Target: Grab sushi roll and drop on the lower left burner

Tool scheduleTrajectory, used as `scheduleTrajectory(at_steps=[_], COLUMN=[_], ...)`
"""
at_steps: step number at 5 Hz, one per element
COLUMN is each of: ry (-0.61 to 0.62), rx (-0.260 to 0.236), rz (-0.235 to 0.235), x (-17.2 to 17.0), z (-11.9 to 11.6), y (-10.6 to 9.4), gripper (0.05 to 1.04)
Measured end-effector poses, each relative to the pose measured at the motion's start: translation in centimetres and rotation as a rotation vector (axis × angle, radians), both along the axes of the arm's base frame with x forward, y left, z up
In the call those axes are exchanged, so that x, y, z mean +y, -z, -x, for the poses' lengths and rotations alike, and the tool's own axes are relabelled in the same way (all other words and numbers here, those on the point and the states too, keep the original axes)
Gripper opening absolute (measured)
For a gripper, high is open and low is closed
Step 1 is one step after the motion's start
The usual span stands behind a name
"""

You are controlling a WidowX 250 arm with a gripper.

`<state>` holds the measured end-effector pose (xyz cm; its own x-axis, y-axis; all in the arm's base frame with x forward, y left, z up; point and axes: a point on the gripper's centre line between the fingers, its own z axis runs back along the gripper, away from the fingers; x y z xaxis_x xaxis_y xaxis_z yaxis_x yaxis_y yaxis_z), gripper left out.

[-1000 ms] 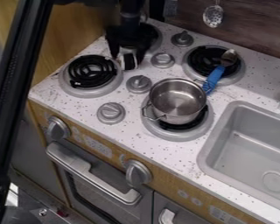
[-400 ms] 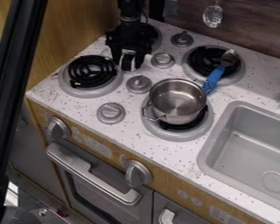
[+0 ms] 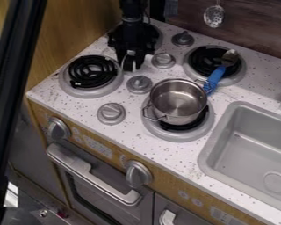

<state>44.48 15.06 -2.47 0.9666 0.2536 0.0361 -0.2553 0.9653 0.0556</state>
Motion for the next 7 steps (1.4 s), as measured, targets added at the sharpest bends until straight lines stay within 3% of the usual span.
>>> scheduleTrajectory(at_steps=[1, 2, 3, 5, 6, 7], ry=[-0.031, -0.109, -0.199, -0.238, -0.244, -0.238], rx=[-0.068, -0.07, -0.034, -0.006, -0.009, -0.004], rz=[-0.03, -0.037, -0.024, -0.009, 0.004, 0.004], x=[1.2, 3.2, 5.1, 5.6, 5.7, 5.7], z=[0.3, 2.9, 6.0, 6.9, 6.3, 5.9], y=[-4.0, -4.6, -3.8, -3.7, -3.8, -4.0], gripper=[0.541, 0.541, 0.541, 0.754, 0.986, 1.0])
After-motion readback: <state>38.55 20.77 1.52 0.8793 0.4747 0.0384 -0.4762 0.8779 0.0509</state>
